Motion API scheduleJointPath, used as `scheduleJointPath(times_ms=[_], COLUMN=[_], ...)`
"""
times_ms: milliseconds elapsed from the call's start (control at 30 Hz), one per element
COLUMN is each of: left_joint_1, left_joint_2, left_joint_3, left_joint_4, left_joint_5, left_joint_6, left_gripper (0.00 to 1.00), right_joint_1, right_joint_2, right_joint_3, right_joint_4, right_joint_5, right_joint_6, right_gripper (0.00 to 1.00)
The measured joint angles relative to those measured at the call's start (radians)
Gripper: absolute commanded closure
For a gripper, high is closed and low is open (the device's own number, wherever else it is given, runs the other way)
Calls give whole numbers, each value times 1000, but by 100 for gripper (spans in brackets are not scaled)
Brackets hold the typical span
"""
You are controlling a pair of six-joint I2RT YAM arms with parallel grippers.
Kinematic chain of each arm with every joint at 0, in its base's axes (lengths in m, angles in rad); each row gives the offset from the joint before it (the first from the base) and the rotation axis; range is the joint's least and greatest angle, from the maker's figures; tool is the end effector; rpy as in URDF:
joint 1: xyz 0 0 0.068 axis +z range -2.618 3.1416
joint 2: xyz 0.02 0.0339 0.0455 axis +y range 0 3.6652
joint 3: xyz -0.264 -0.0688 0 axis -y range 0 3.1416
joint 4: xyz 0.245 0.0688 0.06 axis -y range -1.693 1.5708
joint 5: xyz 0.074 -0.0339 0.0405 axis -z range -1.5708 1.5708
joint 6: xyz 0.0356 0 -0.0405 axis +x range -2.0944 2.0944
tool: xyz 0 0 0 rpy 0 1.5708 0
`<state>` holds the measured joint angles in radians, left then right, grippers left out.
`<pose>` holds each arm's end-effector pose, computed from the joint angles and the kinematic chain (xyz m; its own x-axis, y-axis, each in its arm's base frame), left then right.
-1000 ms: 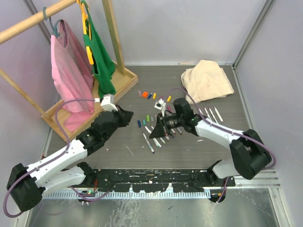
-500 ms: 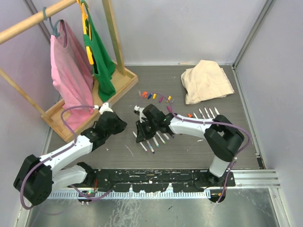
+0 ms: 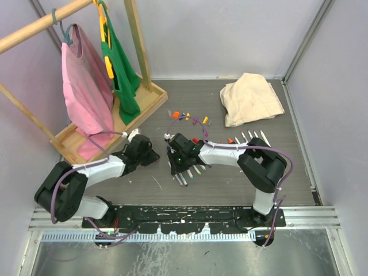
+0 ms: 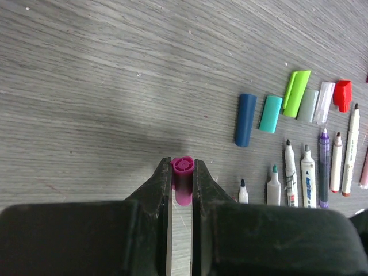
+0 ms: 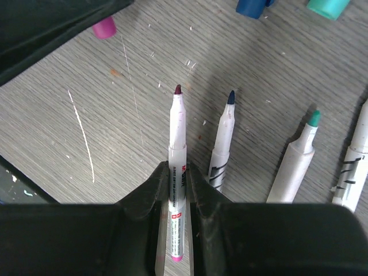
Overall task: Open the pen caps
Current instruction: Place the pen cap at the center of the board.
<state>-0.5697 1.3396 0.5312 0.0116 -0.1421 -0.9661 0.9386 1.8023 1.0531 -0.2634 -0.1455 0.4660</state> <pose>0.2119 -0.1298 0.1566 -0.7130 -0.5104 -0.4807 -0.2392 0.8216 -0.5175 0.2078 0.2924 0.1549 -0.8268 -0.3765 -0.4179 -0.5284 0.7744 0.3479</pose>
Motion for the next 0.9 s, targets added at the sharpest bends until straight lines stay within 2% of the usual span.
scheduleJointPath(times_ms=[167, 233, 467, 567, 633, 900], left_joint_1=[5, 8, 16, 16, 16, 16], left_joint_2=[81, 107, 150, 164, 172, 175], left_joint_3=[27, 42, 69, 79, 83, 86], left_joint_4=[27, 45, 66, 76, 85, 97], left_joint_5=[1, 0, -6, -7, -7, -1], left_joint_6=[-26, -39, -60, -67, -68, -71], left_gripper=[94, 90, 82, 80, 75, 69], right_joint_1=[8, 9, 10, 10, 11, 11], right_joint_2=[15, 24, 35, 42, 49, 57], right_joint_3=[21, 33, 48, 58, 67, 77], right_joint_4=[-7, -8, -8, -8, -8, -9], right_joint_5=[28, 31, 30, 26, 24, 14], right_joint_6=[2, 2, 4, 4, 4, -1], right_gripper=[78, 76, 66, 66, 66, 65])
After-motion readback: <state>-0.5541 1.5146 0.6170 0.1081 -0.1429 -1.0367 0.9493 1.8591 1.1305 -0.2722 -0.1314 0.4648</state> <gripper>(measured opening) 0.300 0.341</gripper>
